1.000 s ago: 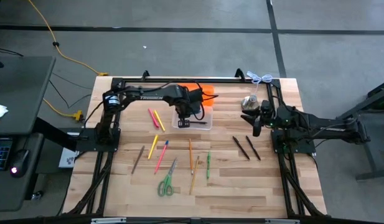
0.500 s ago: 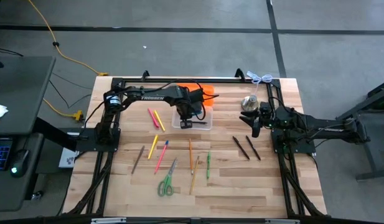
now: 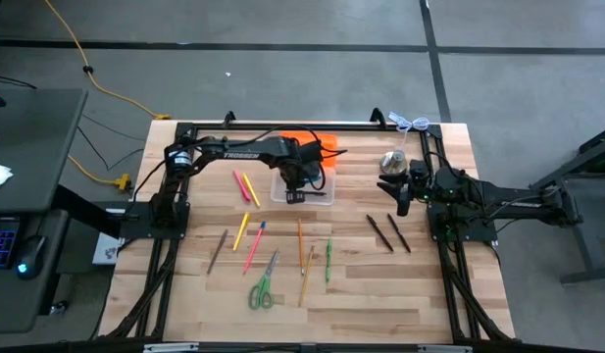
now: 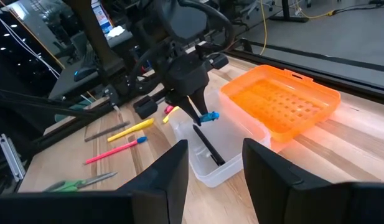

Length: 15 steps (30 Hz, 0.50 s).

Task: Pick & place school supplies into a supply box
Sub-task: Put the blue pen into the transparent supply box

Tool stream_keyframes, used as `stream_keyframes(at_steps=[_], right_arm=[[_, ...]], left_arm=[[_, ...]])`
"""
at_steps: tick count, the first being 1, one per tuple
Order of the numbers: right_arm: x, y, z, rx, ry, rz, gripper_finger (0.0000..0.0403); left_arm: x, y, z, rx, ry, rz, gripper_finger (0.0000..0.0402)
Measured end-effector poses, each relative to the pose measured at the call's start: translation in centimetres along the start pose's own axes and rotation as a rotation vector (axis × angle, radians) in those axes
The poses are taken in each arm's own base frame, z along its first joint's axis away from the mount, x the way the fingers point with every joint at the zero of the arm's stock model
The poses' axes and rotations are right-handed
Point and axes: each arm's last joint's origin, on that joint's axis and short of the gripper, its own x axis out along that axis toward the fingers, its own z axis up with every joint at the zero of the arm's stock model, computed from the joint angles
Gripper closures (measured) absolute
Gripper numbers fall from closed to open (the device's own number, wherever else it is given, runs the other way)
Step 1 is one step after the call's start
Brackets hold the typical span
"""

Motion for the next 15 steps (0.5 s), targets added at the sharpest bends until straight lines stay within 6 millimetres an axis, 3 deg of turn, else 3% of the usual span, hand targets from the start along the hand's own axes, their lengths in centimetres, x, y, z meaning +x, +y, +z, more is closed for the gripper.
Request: stream_keyframes(at_steps=[15], right_arm=[[0.0, 0.1, 0.0, 0.004, 0.003, 0.020, 0.0275]], left_arm=[[1.4, 0.1, -0.1, 0.008, 0.040, 0.022, 0.0350]])
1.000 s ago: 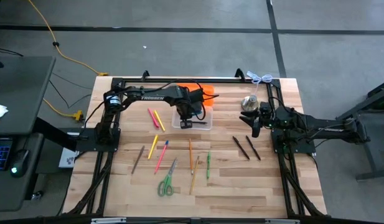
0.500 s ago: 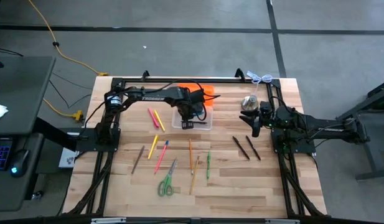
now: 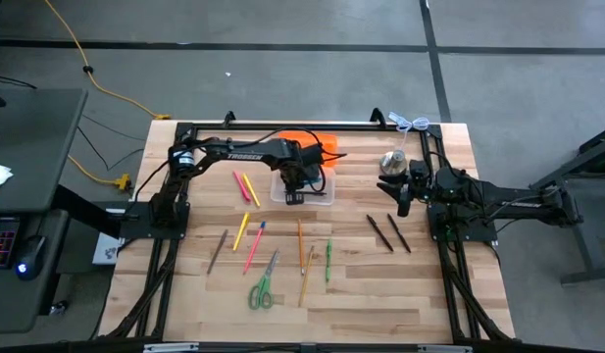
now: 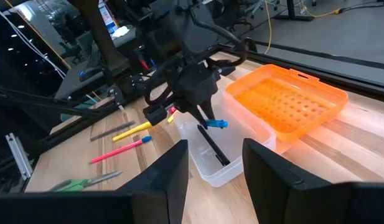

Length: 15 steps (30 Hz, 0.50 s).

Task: Pick & place school supplies into a supply box
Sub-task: Put the blue pen into the transparent supply box

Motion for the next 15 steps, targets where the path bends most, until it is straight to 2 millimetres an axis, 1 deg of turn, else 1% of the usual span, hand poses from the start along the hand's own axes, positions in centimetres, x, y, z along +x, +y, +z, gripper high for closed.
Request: stream_keyframes(at_steps=[6, 12, 15], right_arm=[[0.0, 0.0, 0.0, 0.000, -0.001, 0.000, 0.0275], [0.0, 0.0, 0.0, 0.001, -0.002, 0.003, 0.0275], [0.0, 0.0, 0.0, 0.002, 0.003, 0.013, 0.0275]], left_arm=[[0.0, 0.1, 0.2, 0.017, -0.012, 0.024, 0.0330], [0.8, 0.2, 0.2, 0.018, 0.001, 0.040, 0.0331], [1.0, 0.1, 0.1, 0.018, 0.014, 0.027, 0.0324]])
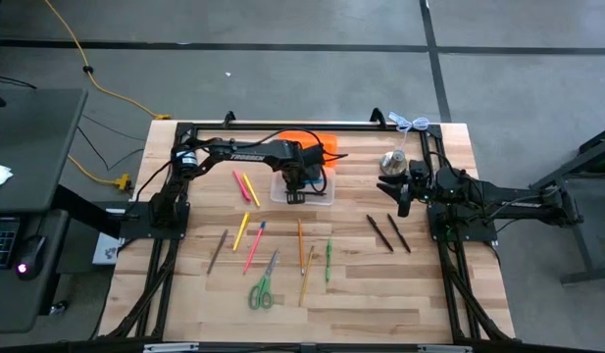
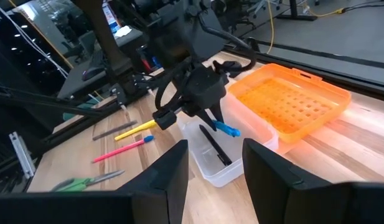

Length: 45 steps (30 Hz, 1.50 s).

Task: Pick & place school supplies into a supply box
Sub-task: Put the blue pen into the transparent supply box, then put the pink pen into the transparent supply box

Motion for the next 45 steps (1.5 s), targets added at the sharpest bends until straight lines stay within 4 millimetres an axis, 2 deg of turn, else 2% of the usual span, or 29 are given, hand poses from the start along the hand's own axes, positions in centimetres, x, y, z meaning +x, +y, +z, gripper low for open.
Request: stream_keyframes(at_steps=[13, 16, 21, 25, 32, 35, 39, 45], right_arm=[[0.0, 0.0, 0.0, 0.003, 0.001, 0.003, 0.0275], [0.0, 0.0, 0.0, 0.003, 0.003, 0.007, 0.0275], [0.0, 0.1, 0.0, 0.001, 0.018, 0.037, 0.0275], [0.0, 0.1, -0.1, 0.003, 0.031, 0.053, 0.0275], [0.0, 0.3, -0.2, 0.006, 0.055, 0.101, 0.0275], [0.0, 0.3, -0.2, 0.006, 0.062, 0.114, 0.0275], [0.0, 0.4, -0.2, 0.006, 0.074, 0.138, 0.0275], [0.0, 0.4, -0.2, 0.006, 0.078, 0.144, 0.0275]], left_arm=[[0.0, 0.0, 0.1, -0.034, -0.010, -0.001, 0.0271], [-0.5, 0.1, 0.4, -0.035, -0.009, -0.002, 0.0261], [-2.9, 0.5, 1.7, -0.037, -0.041, 0.005, 0.0248], [-5.8, 0.9, 2.8, -0.052, -0.053, 0.012, 0.0251], [-10.1, 1.0, 3.0, -0.118, -0.003, -0.036, 0.0265], [-11.2, 0.9, 2.5, -0.164, 0.045, -0.070, 0.0271], [-11.7, 0.2, 1.9, -0.187, 0.123, -0.139, 0.0275], [-13.4, -2.1, 1.4, -0.156, 0.137, -0.116, 0.0273]])
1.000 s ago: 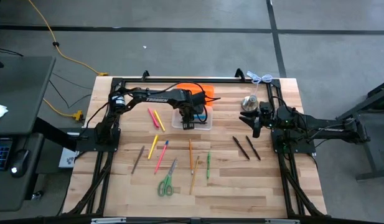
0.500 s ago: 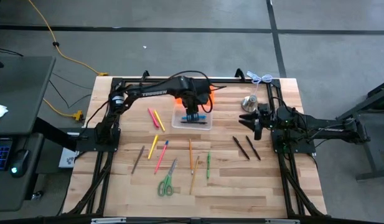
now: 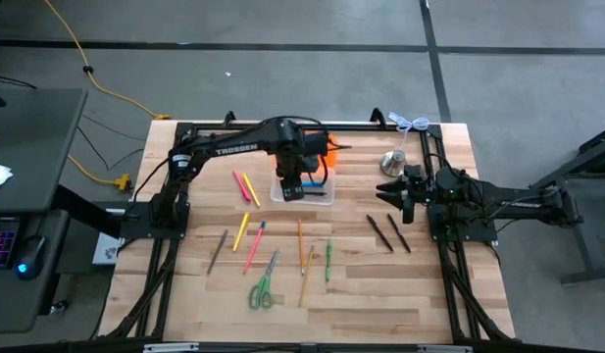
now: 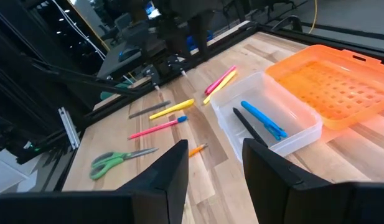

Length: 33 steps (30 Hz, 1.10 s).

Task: Pick & place school supplies into a supply box
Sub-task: Put the pink pen into the transparent supply box

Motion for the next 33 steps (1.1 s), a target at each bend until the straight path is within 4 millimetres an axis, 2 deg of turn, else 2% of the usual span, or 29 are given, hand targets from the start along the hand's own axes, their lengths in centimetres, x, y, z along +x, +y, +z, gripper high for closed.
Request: stream_keyframes(at_steps=[6, 12, 20, 26, 33], right_arm=[[0.0, 0.0, 0.0, 0.000, 0.006, 0.013, 0.0275], [0.0, 0.1, 0.0, -0.002, 0.012, 0.023, 0.0275], [0.0, 0.1, -0.1, -0.024, 0.025, 0.050, 0.0275], [0.0, 0.1, -0.1, -0.029, 0.022, 0.047, 0.0275], [0.0, 0.3, 0.2, -0.033, -0.002, 0.058, 0.0275]], left_arm=[[-2.7, -1.2, -1.4, -0.119, -0.064, 0.111, 0.0273], [-5.7, -2.0, -4.0, -0.254, -0.080, 0.168, 0.0273], [-9.7, -4.2, -7.5, -0.309, -0.232, 0.192, 0.0273], [-10.3, -5.5, -11.4, -0.409, -0.293, 0.217, 0.0273], [-8.1, -5.8, -16.0, -0.588, -0.299, 0.224, 0.0273]])
